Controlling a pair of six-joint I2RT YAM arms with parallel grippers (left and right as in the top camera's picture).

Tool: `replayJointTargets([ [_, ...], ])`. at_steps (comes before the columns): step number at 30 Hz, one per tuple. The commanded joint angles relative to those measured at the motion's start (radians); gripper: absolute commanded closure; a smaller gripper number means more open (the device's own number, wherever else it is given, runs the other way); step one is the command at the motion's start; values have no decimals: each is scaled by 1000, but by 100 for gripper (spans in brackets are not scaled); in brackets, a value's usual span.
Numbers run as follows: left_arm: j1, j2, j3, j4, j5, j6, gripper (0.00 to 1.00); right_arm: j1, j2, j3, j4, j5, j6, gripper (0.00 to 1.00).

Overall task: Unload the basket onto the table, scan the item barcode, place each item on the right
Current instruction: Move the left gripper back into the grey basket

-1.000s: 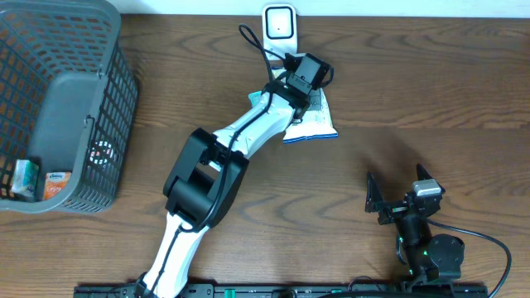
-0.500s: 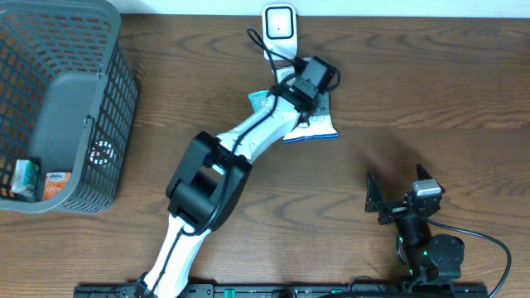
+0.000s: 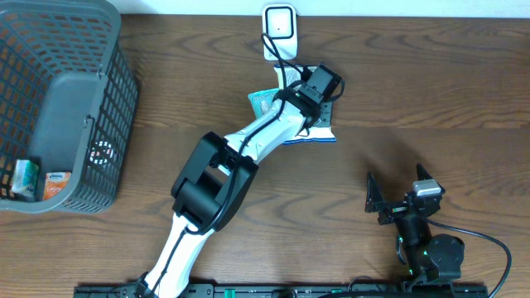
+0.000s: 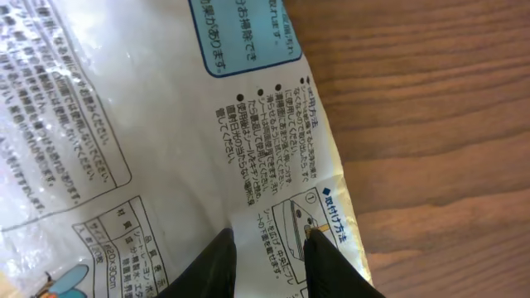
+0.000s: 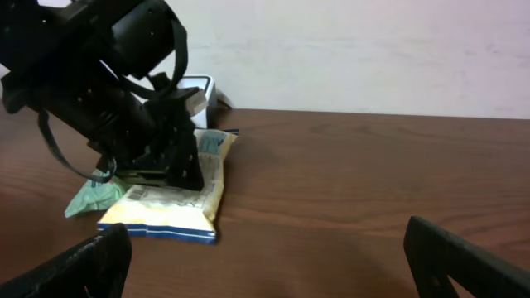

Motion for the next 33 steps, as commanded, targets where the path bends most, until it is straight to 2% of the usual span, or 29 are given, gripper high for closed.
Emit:
replayJointTargets([
  [1, 15, -71, 5, -23, -3, 18, 71, 6, -6, -2, -4, -6, 6, 1],
  [6, 18, -185, 5, -29, -3, 18, 67, 6, -6, -2, -4, -6, 6, 1],
  [9, 24, -262, 5, -57, -3, 26, 62, 6, -6, -2, -4, -6, 6, 1],
  [15, 60, -443, 5, -145, -4, 199, 60, 6, -6, -2, -4, -6, 6, 1],
  [18, 100, -532, 5, -215, -58, 204, 59, 6, -6, -2, -4, -6, 6, 1],
  [20, 131, -583, 5, -246, -113, 204, 51, 6, -6, -2, -4, -6, 6, 1],
  [21, 154, -612, 5, -261, -152, 204, 43, 6, -6, -2, -4, -6, 6, 1],
  [23, 208, -661, 5, -269, -206, 204, 37, 6, -6, -2, -4, -6, 6, 1],
  [26, 316, -724, 5, -258, -214, 203, 37, 6, -6, -2, -4, -6, 6, 1],
  [33, 687, -791, 5, -136, -214, 187, 31, 6, -6, -2, -4, -6, 6, 1],
])
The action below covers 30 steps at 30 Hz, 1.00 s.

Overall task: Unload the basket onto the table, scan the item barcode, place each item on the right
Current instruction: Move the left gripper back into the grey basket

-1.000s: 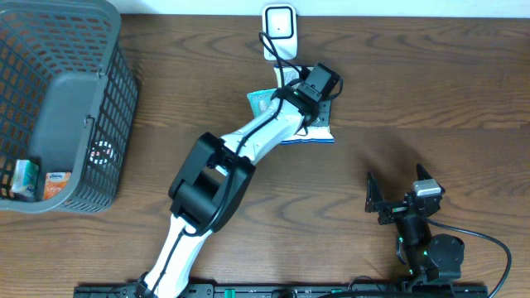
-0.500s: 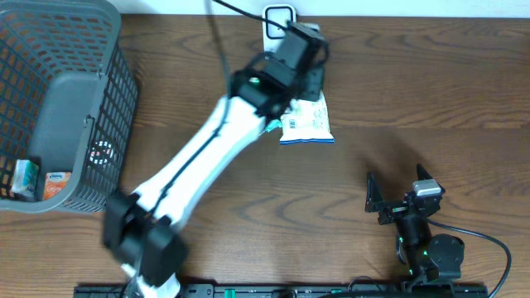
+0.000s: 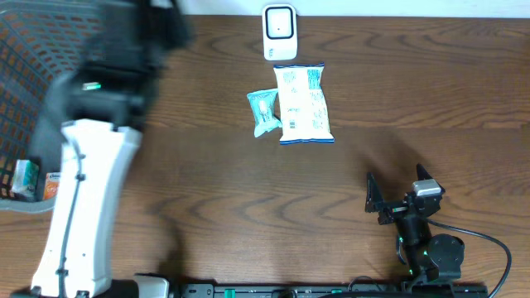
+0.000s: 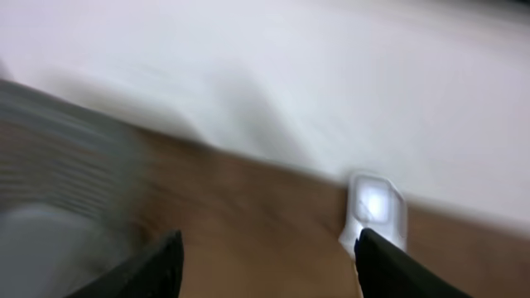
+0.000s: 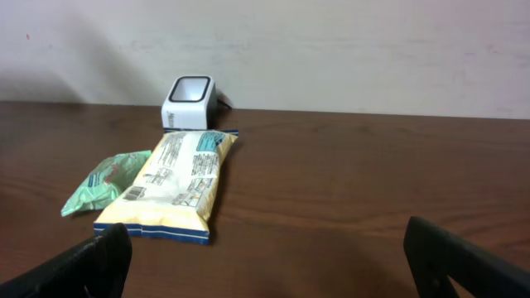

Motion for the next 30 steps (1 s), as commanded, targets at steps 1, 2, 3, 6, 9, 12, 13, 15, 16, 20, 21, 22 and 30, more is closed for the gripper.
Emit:
replayJointTargets([
  [1, 165, -9, 6, 16, -31, -11, 30, 6, -6, -2, -4, -6, 6, 1],
  [2, 221, -2, 6, 5, -31, -32, 29, 6, -6, -2, -4, -6, 6, 1],
  [3, 266, 5, 6, -15, -31, -54, 28, 6, -6, -2, -4, -6, 6, 1],
  [6, 386, 36, 5, -103, -31, -123, 21, 6, -6, -2, -4, -6, 6, 1],
  [9, 481, 84, 5, -189, -47, -167, 21, 6, -6, -2, -4, -6, 6, 1],
  [12, 534, 140, 5, -249, -105, -180, 21, 6, -6, -2, -4, -6, 6, 1],
  [13, 542, 156, 5, -264, -124, -180, 21, 6, -6, -2, -4, -6, 6, 1],
  [15, 557, 195, 5, -297, -166, -180, 21, 6, -6, -2, -4, -6, 6, 1],
  [16, 561, 212, 5, -311, -182, -184, 21, 6, -6, -2, -4, -6, 6, 1],
  [20, 587, 276, 5, -374, -214, -294, 21, 6, -6, -2, -3, -6, 6, 1],
  [21, 598, 293, 5, -392, -214, -336, 21, 6, -6, -2, -4, -6, 6, 1],
  [22, 607, 307, 5, -406, -214, -368, 21, 6, -6, -2, -4, -6, 6, 1],
  [30, 623, 431, -5, -496, -214, -411, 21, 6, -6, -2, -4, -6, 6, 1],
])
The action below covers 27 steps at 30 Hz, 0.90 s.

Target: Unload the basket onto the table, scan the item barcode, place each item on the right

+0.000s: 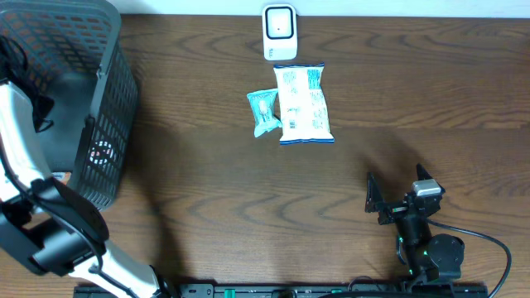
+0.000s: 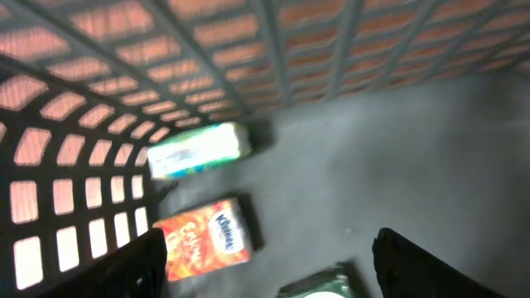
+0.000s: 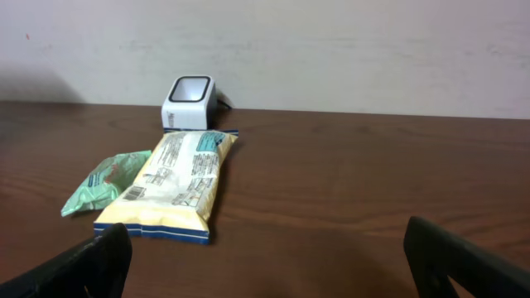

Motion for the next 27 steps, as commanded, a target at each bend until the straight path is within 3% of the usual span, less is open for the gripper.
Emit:
replayJointTargets([
  [1, -2, 56, -9, -18, -21, -40, 21, 6, -6, -2, -4, -6, 6, 1],
  [4, -1, 105, -20, -30, -21, -55, 21, 6, -6, -2, -4, -6, 6, 1],
  [12, -2, 152, -99, -27, -22, -243, 21, 6, -6, -2, -4, -6, 6, 1],
  [27, 1, 152, -225, 43, -108, -241, 21, 6, -6, -2, -4, -6, 6, 1],
])
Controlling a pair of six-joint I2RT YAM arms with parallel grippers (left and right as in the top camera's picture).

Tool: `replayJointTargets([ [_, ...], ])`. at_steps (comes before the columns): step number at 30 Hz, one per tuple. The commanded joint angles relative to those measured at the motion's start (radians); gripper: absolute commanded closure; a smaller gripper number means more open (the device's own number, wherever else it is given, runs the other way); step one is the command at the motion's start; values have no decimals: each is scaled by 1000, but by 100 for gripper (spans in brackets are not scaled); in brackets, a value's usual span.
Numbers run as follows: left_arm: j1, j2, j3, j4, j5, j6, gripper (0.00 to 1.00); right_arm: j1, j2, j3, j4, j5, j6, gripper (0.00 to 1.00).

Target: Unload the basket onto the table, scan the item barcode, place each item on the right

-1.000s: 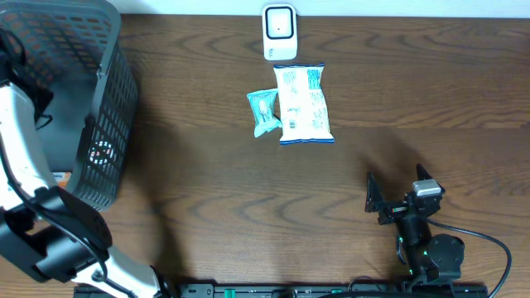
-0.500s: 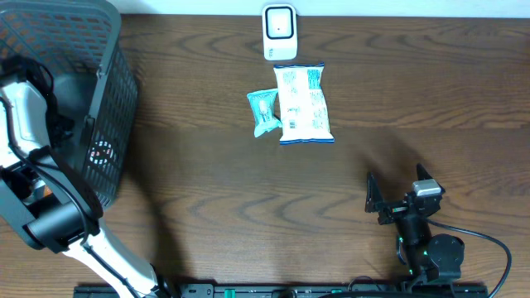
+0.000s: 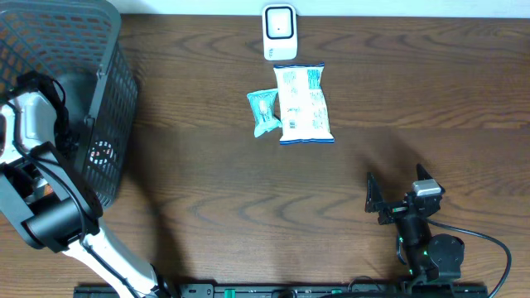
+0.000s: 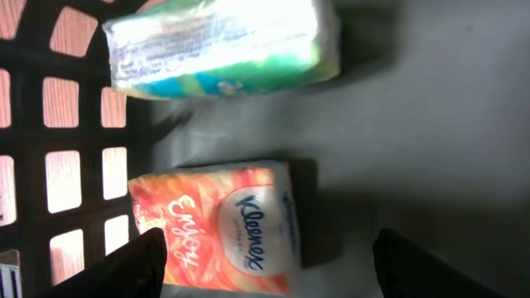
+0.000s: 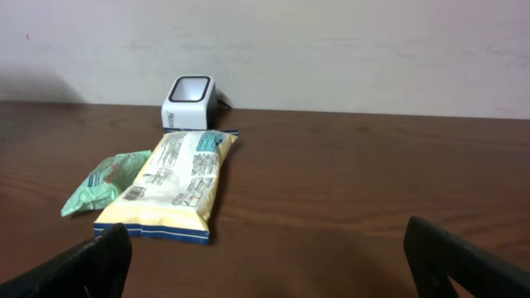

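My left gripper is open, low inside the grey basket, right above an orange Kleenex tissue pack lying on the basket floor. A green and blue pack lies just beyond it, against the mesh wall. The white scanner stands at the table's far edge. A yellow packet and a small green packet lie in front of it. My right gripper is open and holds nothing, near the front right.
The basket takes up the table's far left, and my left arm reaches down into it from above. Brown wooden tabletop stretches between the packets and the right arm.
My left gripper has dropped lower in the basket. The orange tissue pack and the green pack now fill its view. The right arm and the packets on the table have not moved.
My left gripper was first down on the yellow packet by the scanner, fingers close together. Then it was away from the packets, open, swinging over the basket. Then it was inside the basket above the packs, and now it hangs close over the orange pack.
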Motion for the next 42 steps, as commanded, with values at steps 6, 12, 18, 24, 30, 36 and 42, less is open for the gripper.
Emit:
replayJointTargets([
  [6, 7, 2, -70, 47, -43, -13, 29, 6, -6, -2, -3, -6, 6, 1],
  [12, 8, 3, -101, 64, -43, -13, 36, 6, -6, -2, -4, -6, 6, 1],
  [18, 16, 3, -122, 75, -43, -14, 57, 6, -6, -2, -4, -6, 6, 1],
  [24, 18, 2, -126, 78, -43, -13, 92, 6, -6, -2, -4, -6, 6, 1],
  [30, 16, -51, -61, 77, -42, 98, 93, 6, -6, -2, -3, -6, 6, 1],
  [36, 3, -251, -2, 106, 4, 111, 92, 6, -6, -2, -3, -6, 6, 1],
  [42, -21, -510, -2, 242, 275, 111, 93, 6, -6, -2, -3, -6, 6, 1],
])
